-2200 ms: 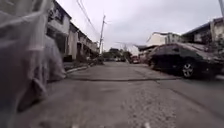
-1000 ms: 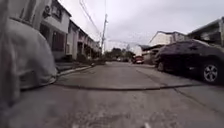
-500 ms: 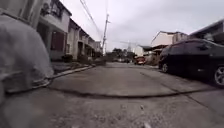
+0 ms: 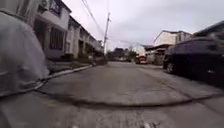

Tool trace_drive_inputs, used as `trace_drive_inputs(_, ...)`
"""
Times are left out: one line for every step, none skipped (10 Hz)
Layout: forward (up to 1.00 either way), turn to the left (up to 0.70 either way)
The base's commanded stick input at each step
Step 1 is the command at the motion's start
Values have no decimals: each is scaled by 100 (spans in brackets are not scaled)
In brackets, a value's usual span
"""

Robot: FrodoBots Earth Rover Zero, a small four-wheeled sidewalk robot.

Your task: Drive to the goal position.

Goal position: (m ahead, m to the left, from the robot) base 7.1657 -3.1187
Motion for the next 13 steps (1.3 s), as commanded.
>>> trace_drive_inputs(70,0)
trace_drive_inputs(70,0)
trace_drive_inputs(70,0)
trace_drive_inputs(70,0)
trace_drive_inputs(70,0)
trace_drive_inputs(70,0)
trace_drive_inputs(70,0)
trace_drive_inputs(70,0)
trace_drive_inputs(70,0)
trace_drive_inputs(70,0)
trace_drive_inputs(70,0)
trace_drive_inputs(70,0)
trace_drive_inputs(70,0)
